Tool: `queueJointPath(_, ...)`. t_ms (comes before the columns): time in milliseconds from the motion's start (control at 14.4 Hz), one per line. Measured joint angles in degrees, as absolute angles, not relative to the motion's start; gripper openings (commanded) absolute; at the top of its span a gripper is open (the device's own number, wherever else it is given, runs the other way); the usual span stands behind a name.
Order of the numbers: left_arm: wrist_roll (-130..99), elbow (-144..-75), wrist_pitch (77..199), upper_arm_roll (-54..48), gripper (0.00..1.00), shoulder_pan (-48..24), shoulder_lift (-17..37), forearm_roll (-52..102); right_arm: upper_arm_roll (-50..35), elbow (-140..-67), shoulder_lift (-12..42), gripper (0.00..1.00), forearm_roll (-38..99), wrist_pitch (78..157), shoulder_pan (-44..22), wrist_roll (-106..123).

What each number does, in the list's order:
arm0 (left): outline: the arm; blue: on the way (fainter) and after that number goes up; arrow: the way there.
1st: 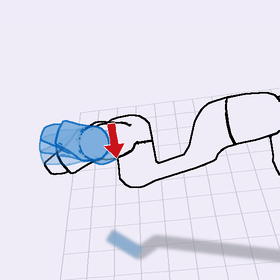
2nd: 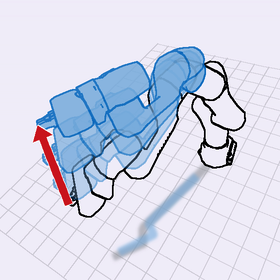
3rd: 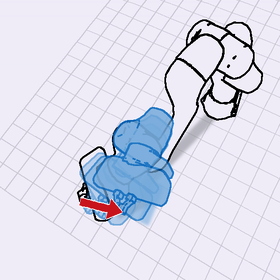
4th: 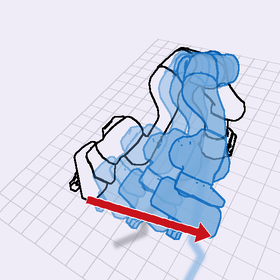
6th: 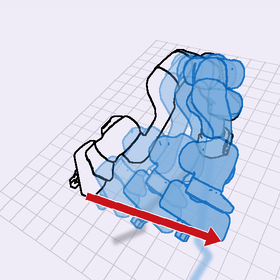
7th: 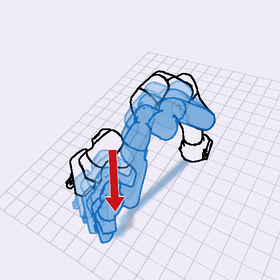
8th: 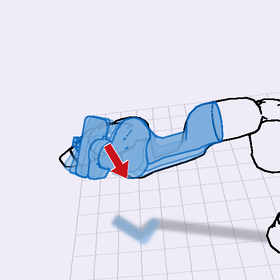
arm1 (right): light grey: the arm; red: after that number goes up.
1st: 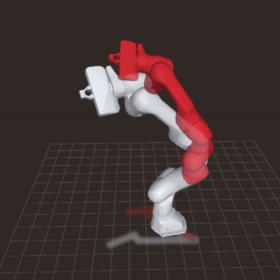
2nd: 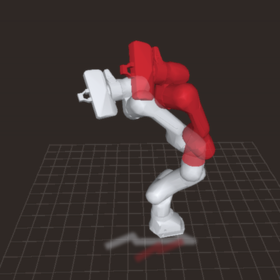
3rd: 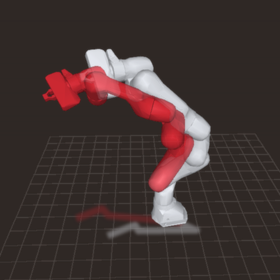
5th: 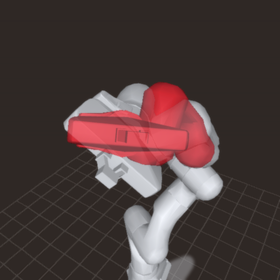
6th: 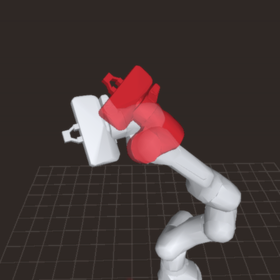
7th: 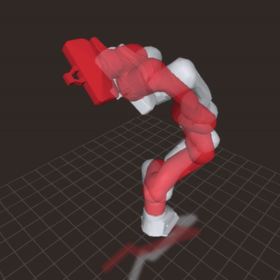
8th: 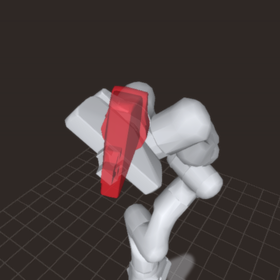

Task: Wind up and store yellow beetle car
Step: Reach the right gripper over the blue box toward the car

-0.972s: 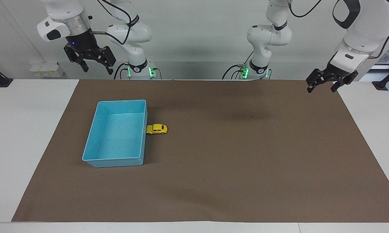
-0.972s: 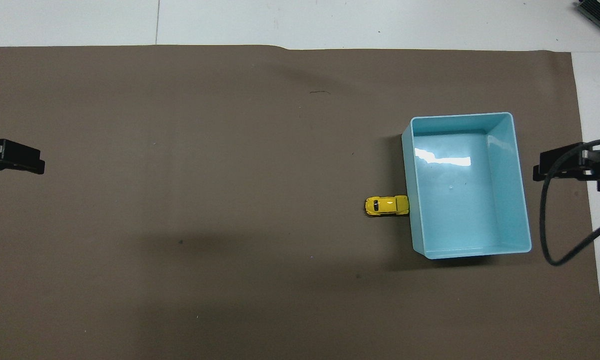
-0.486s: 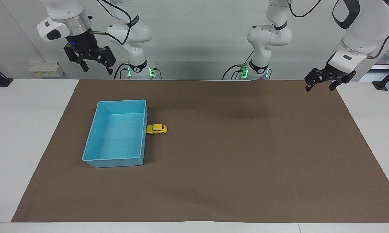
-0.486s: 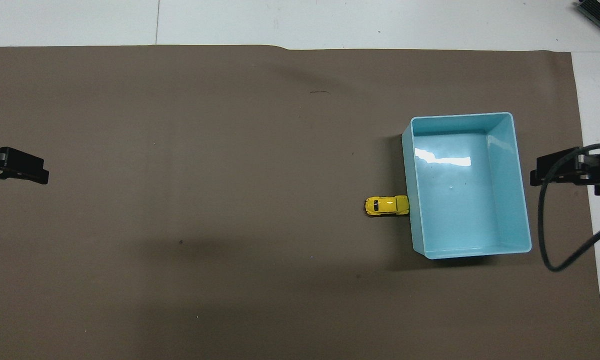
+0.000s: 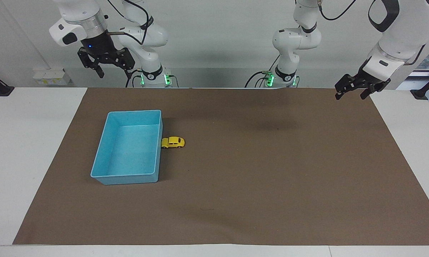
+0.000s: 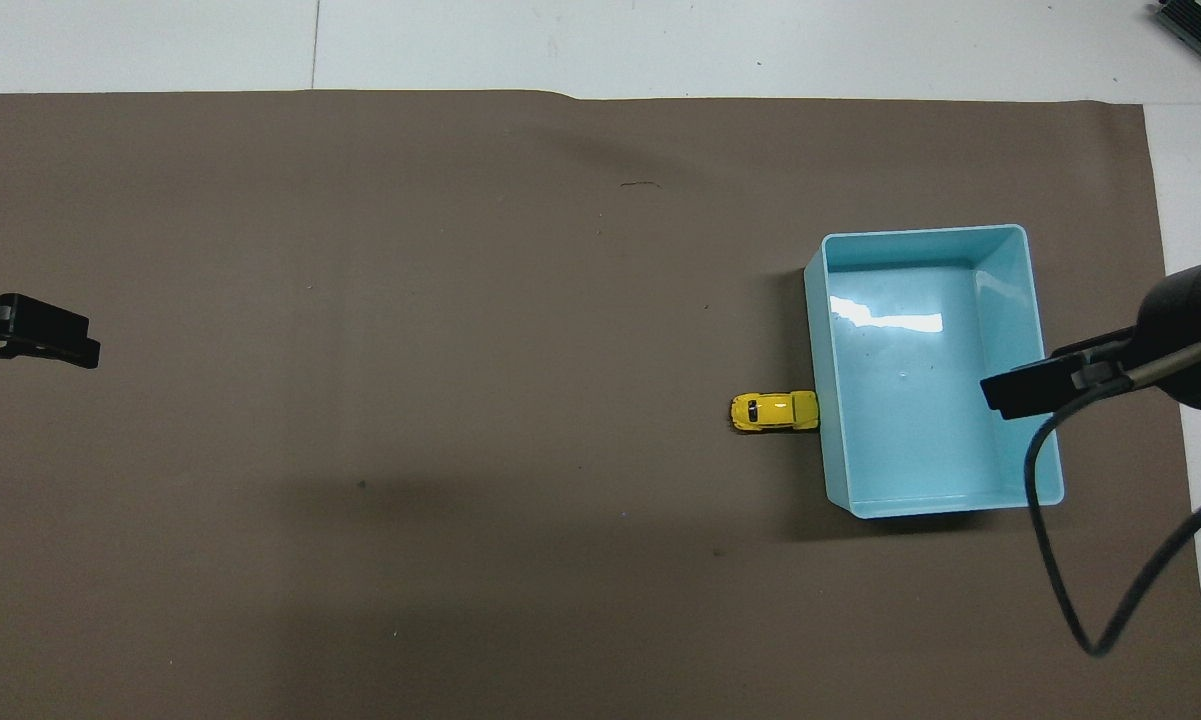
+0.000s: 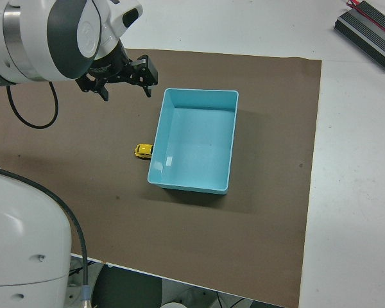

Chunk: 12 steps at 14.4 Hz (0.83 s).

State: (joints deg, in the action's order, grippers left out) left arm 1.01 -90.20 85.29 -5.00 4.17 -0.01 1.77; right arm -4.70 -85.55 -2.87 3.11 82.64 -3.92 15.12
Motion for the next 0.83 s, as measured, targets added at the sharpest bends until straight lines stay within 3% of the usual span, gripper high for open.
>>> queueJointPath(556,1.03,-90.19,84.7,-5.26,1.0,4.79,-0.01,1.77,-5.21,-101.99,-3.56,1.0,3.06,101.41,-8.82,47.33)
queueJointPath(833,1.03,-89.36,84.64,-5.29,1.0,4.84,-0.35,1.77,-5.23,-109.98,-1.45,1.0,2.18,110.65,-9.6,60.35)
